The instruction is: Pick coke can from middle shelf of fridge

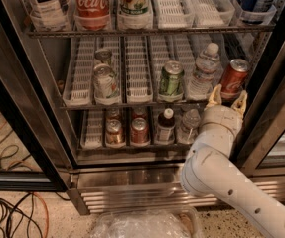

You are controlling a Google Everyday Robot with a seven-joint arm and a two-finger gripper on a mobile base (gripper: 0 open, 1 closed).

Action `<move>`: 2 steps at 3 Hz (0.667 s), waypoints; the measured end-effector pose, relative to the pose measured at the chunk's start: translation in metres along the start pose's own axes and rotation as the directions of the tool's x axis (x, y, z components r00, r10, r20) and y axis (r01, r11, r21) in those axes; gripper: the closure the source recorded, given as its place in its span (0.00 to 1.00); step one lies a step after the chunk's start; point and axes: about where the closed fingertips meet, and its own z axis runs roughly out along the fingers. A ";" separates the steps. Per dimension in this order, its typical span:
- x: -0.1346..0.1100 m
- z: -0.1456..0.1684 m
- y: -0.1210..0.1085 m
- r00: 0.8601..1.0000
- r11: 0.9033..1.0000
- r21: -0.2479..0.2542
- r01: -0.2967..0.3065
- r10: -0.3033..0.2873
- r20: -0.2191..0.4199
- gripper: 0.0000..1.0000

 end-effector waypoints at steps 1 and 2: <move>0.000 0.013 0.007 1.000 0.999 -0.030 0.017 -0.017 0.002 0.47; 0.001 0.020 0.010 1.000 1.000 -0.024 0.016 -0.016 0.003 0.47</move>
Offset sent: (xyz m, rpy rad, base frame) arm 0.0239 0.0018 0.0005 -0.0254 0.0107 0.0408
